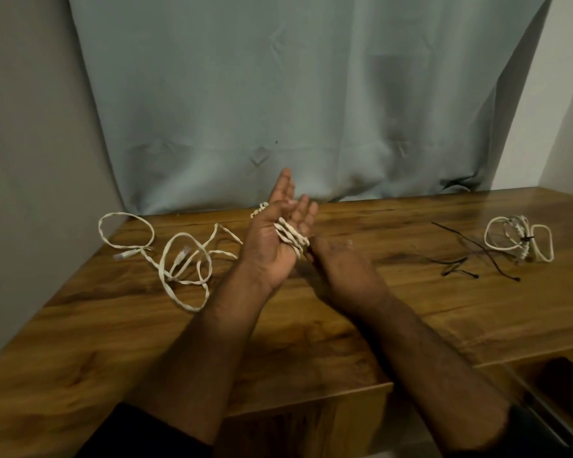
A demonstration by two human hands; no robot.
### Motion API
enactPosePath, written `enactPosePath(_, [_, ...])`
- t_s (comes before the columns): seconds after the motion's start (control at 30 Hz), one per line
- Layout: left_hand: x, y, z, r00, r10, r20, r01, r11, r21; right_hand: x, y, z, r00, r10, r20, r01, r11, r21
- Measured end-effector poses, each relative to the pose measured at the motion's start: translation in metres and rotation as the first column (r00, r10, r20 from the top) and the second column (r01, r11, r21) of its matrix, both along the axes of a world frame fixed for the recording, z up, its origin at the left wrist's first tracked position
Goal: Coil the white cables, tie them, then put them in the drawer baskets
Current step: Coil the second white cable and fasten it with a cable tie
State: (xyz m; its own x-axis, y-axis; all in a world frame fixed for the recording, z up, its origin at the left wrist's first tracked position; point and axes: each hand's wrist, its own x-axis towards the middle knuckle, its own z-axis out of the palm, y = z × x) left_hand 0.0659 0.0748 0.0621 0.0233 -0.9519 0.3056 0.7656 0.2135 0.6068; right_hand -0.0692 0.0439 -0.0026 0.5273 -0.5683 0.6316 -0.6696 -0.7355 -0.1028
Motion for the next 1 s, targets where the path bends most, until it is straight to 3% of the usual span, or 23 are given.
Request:
enactPosePath(0.17, [0.005, -0.008, -0.007, 0.979, 0.171, 0.113, -0.176, 0.983, 0.043, -0.005, 0.010, 0.007, 1.000, 0.007, -0.001, -0.007, 0.999, -0.043])
enactPosePath(0.4, [0.010, -0.012, -0.013, 0.987, 0.142, 0.081, -0.146, 0.988, 0.054, -0.009, 0.011, 0.003, 0.987, 0.158, 0.009, -0.158, 0.984, 0.086])
enactPosePath(0.6, [0.009, -0.017, -0.018, 0.920, 0.268, 0.286, -0.276, 0.961, -0.013, -0.009, 0.019, 0.009, 0.995, 0.073, -0.063, -0.076, 0.996, -0.042])
enactPosePath(0.7, [0.008, -0.021, -0.024, 0.789, 0.392, 0.472, -0.372, 0.918, -0.141, -0.006, 0.029, 0.011, 0.990, 0.081, 0.116, -0.096, 0.988, 0.125])
enactPosePath(0.77, [0.006, -0.021, -0.027, 0.638, 0.459, 0.618, -0.380, 0.886, -0.265, -0.004, 0.030, 0.009, 0.923, 0.089, 0.375, -0.219, 0.922, 0.320])
enactPosePath(0.83, [0.003, -0.021, -0.030, 0.581, 0.459, 0.672, -0.331, 0.888, -0.320, -0.002, 0.028, 0.008, 0.786, 0.040, 0.617, -0.399, 0.796, 0.456])
enactPosePath(0.93, [0.001, -0.022, -0.034, 0.509, 0.477, 0.716, -0.273, 0.879, -0.392, -0.002, 0.020, 0.010, 0.589, -0.057, 0.806, -0.681, 0.502, 0.533])
enactPosePath(1.0, [-0.003, -0.021, -0.034, 0.530, 0.439, 0.726, -0.254, 0.899, -0.358, -0.003, 0.019, 0.015, 0.481, -0.127, 0.867, -0.819, 0.288, 0.497])
